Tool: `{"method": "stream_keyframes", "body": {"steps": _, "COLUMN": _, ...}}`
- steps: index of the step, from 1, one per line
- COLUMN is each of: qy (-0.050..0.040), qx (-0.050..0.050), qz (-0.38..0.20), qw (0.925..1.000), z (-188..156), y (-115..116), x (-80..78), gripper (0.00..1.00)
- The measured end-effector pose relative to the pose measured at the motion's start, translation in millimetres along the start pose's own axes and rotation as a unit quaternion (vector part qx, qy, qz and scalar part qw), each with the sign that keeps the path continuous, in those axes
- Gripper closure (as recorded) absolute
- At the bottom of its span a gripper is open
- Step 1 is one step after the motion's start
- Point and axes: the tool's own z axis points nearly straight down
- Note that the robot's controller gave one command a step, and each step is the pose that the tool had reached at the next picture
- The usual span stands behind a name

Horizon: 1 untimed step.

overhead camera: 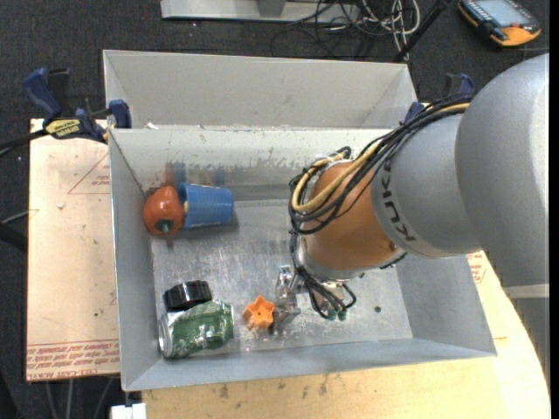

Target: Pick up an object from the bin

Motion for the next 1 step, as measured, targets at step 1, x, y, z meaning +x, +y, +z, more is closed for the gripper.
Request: {"method": "stream_keyframes", "body": {"steps": 1, "qy": 0.0031, "qx": 0.000, "qz": 0.000, "qw": 1.0000, "z": -28.7, "y": -0.3, "x": -7.7, "gripper": 1.00}}
